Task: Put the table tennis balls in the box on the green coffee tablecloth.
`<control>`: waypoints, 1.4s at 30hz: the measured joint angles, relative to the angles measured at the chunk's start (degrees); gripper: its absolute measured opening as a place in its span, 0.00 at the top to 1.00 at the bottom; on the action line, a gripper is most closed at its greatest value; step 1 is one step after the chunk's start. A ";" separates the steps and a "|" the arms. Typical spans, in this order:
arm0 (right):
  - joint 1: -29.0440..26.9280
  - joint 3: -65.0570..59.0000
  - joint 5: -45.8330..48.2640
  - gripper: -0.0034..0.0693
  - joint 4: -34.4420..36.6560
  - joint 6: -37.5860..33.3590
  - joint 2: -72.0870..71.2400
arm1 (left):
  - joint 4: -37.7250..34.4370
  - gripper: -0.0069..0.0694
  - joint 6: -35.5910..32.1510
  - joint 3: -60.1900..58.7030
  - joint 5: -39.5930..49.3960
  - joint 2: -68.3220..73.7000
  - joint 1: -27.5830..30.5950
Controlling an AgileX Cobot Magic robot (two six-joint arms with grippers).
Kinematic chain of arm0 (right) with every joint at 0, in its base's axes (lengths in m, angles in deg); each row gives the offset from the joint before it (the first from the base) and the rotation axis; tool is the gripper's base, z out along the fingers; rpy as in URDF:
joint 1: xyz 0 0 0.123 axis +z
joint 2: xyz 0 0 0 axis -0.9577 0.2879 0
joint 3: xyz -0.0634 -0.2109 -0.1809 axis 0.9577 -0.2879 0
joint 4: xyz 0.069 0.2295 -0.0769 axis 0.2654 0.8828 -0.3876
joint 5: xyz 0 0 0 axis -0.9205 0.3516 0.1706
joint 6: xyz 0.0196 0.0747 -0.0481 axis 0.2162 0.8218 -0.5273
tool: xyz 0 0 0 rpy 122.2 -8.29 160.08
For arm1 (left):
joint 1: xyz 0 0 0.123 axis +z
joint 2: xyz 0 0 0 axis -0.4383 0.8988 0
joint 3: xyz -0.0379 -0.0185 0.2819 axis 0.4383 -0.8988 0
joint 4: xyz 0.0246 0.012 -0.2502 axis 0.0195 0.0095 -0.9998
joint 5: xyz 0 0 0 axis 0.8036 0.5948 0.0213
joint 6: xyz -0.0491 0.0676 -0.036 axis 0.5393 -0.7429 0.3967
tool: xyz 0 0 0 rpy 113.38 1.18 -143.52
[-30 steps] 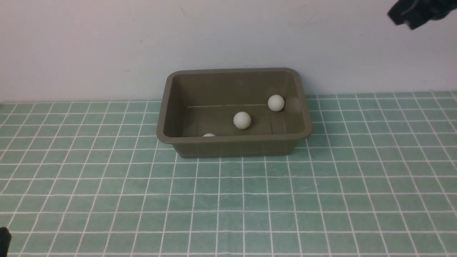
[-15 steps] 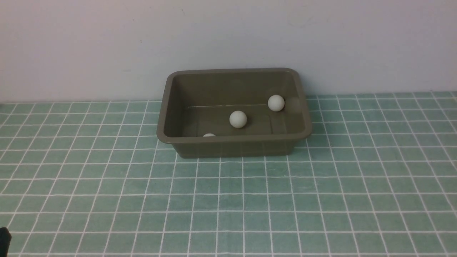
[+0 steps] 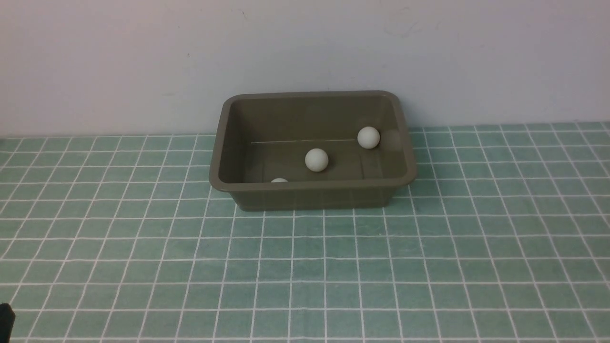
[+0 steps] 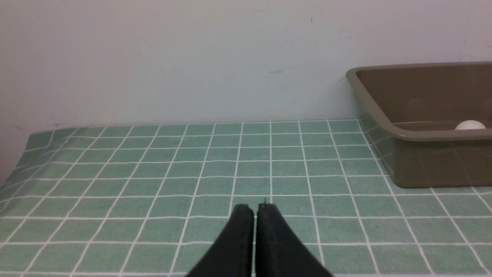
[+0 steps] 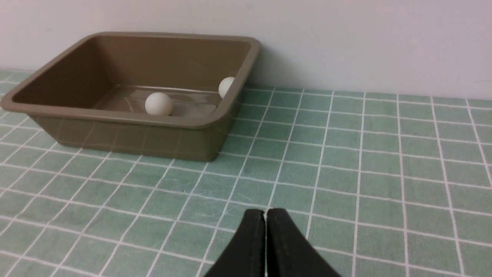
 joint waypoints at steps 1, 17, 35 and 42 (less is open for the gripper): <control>0.00 0.00 0.31 0.96 0.00 -0.05 0.00 | 0.00 0.91 0.00 0.00 0.00 0.00 0.00; -9.49 -2.00 2.39 0.96 -6.07 -3.55 -5.94 | 0.00 0.91 0.00 0.00 0.00 0.00 0.00; -11.83 -17.10 -8.66 0.96 -2.96 -2.81 -23.32 | 0.00 0.91 0.00 0.00 0.00 0.00 0.00; -11.47 -18.16 -9.14 0.96 -1.99 -2.81 -26.03 | 0.00 0.91 0.00 0.00 0.00 0.00 0.00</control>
